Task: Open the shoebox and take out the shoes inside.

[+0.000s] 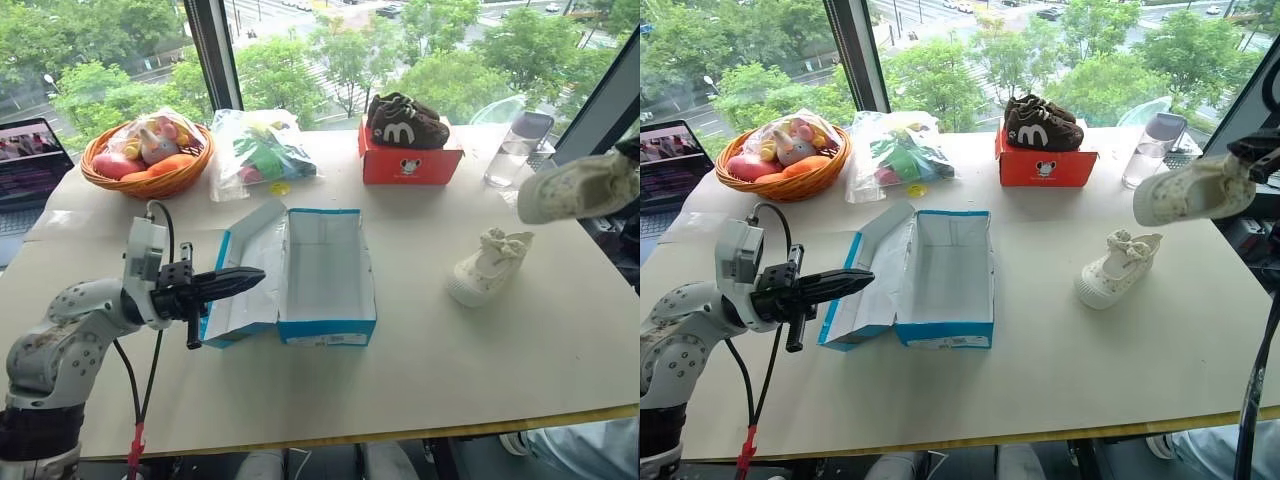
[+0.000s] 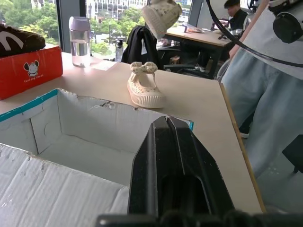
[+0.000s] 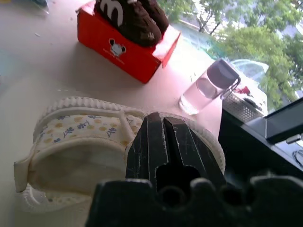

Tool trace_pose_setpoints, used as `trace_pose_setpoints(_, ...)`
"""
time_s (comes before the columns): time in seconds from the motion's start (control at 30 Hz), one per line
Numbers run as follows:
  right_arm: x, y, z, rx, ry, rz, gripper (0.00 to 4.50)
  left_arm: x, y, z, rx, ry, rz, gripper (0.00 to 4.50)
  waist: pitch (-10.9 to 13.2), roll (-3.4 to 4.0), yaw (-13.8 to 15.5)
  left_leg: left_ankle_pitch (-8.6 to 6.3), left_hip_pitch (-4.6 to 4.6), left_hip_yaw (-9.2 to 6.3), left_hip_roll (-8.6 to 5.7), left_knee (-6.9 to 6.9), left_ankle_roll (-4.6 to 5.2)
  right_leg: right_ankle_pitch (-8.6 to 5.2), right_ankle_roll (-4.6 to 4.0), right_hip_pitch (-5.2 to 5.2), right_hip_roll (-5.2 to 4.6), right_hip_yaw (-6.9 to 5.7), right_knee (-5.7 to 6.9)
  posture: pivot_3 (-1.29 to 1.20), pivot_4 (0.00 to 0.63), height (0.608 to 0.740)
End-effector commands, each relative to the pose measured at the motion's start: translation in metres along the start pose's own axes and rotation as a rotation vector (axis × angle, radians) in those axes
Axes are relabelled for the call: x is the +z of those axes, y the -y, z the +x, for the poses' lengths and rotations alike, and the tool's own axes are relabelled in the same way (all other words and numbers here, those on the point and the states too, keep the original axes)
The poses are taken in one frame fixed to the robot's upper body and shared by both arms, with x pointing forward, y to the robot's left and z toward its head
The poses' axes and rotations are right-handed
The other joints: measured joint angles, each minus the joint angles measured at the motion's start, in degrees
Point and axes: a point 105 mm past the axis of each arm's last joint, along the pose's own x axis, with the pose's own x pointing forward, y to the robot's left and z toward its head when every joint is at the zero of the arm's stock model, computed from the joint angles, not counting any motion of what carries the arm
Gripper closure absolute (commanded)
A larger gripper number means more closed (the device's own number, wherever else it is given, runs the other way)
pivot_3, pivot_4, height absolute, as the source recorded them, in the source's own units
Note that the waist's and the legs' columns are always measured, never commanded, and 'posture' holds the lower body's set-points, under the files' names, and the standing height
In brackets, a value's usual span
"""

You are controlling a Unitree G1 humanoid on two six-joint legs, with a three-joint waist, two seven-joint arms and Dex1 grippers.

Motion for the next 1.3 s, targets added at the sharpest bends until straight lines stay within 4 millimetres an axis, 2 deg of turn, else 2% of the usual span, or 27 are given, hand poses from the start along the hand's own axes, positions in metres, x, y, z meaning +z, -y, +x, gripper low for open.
trace_pose_setpoints(0.03, 0.003, 0.018, -0.023, -0.091, 0.006, -0.069, 4.48, 0.008, 0.006, 0.003, -0.027, 0.012, 0.042, 4.50, 0.0, 0.02, 0.1, 0.00, 0.01, 0.00, 0.00, 0.00, 0.00, 0.00, 0.00, 0.00, 0.00, 0.00, 0.00, 0.00, 0.150, 0.740)
trace_pose_setpoints(0.43, -0.079, -0.001, 0.010, 0.011, -0.291, -0.160, 4.48, 0.008, 0.006, 0.001, -0.016, 0.002, 0.049, 4.50, 0.0, 0.07, 0.0, 0.00, 0.05, 0.06, 0.01, 0.06, 0.00, -0.01, 0.02, 0.08, -0.01, 0.02, 0.04, 0.00, 0.150, 0.740)
trace_pose_setpoints(0.57, -0.089, -0.014, 0.024, 0.048, -0.310, -0.180, 4.48, 0.007, 0.006, 0.000, -0.012, -0.004, 0.048, 4.50, 0.0, 0.07, -0.1, 0.00, 0.07, 0.11, 0.02, 0.06, 0.00, -0.01, 0.02, 0.08, 0.00, 0.06, 0.04, 0.00, 0.150, 0.740)
trace_pose_setpoints(0.7, -0.088, -0.037, 0.045, 0.108, -0.283, -0.180, 4.48, 0.006, 0.007, 0.001, -0.012, -0.005, 0.046, 4.50, 0.0, 0.07, -0.2, 0.00, 0.07, 0.11, 0.02, 0.07, 0.00, -0.01, 0.03, 0.09, 0.01, 0.07, 0.03, 0.00, 0.150, 0.740)
trace_pose_setpoints(0.77, -0.093, -0.047, 0.056, 0.127, -0.302, -0.199, 4.48, 0.006, 0.007, 0.001, -0.011, -0.006, 0.046, 4.50, 0.0, 0.07, -0.1, 0.00, 0.07, 0.11, 0.02, 0.08, 0.00, 0.00, 0.04, 0.08, 0.01, 0.08, 0.05, 0.00, 0.150, 0.740)
trace_pose_setpoints(0.9, -0.094, -0.054, 0.070, 0.124, -0.285, -0.172, 4.48, 0.006, 0.006, 0.001, -0.007, -0.010, 0.048, 4.50, 0.0, 0.07, 0.1, 0.00, 0.06, 0.11, 0.01, 0.09, 0.00, 0.00, 0.04, 0.09, 0.00, 0.08, 0.03, 0.00, 0.150, 0.740)
trace_pose_setpoints(0.93, -0.093, -0.053, 0.071, 0.111, -0.277, -0.164, 3.86, 0.006, 0.007, 0.001, -0.007, -0.011, 0.048, 4.50, 0.0, 0.06, 0.1, 0.00, 0.05, 0.11, 0.00, 0.09, 0.00, 0.01, 0.05, 0.08, 0.00, 0.08, 0.02, 0.00, 0.150, 0.740)
trace_pose_setpoints(0.97, -0.091, -0.053, 0.070, 0.113, -0.270, -0.156, 3.69, 0.006, 0.007, 0.000, -0.006, -0.011, 0.049, 4.50, 0.0, 0.06, 0.1, 0.00, 0.05, 0.11, 0.01, 0.09, 0.00, 0.01, 0.05, 0.10, 0.00, 0.08, 0.02, 0.00, 0.150, 0.740)
trace_pose_setpoints(1.0, -0.087, -0.053, 0.068, 0.122, -0.259, -0.158, 3.29, 0.006, 0.007, 0.000, -0.006, -0.011, 0.049, 4.50, 0.0, 0.07, 0.2, 0.00, 0.02, 0.11, 0.00, 0.09, 0.00, 0.01, 0.05, 0.08, -0.01, 0.08, 0.02, 0.00, 0.150, 0.740)
trace_pose_setpoints(1.07, -0.078, -0.048, 0.065, 0.099, -0.232, -0.140, 2.77, 0.006, 0.007, -0.001, -0.003, -0.012, 0.049, 4.50, 0.0, 0.07, 0.3, 0.00, 0.02, 0.11, 0.00, 0.09, 0.00, 0.01, 0.05, 0.09, -0.01, 0.08, 0.02, 0.00, 0.150, 0.740)
trace_pose_setpoints(1.2, -0.059, -0.031, 0.050, 0.050, -0.220, -0.184, 1.33, 0.005, 0.007, -0.002, -0.001, -0.018, 0.046, 4.50, 0.0, 0.08, 0.2, 0.00, 0.02, 0.11, 0.00, 0.11, 0.00, 0.01, 0.06, 0.10, -0.01, 0.07, 0.03, 0.00, 0.150, 0.740)
trace_pose_setpoints(1.3, -0.036, -0.032, 0.037, 0.083, -0.162, -0.199, 1.33, 0.006, 0.006, -0.002, -0.001, -0.019, 0.045, 4.50, 0.0, 0.09, 0.2, 0.00, 0.03, 0.11, 0.02, 0.11, 0.00, 0.00, 0.07, 0.09, 0.01, 0.06, 0.03, 0.00, 0.150, 0.740)
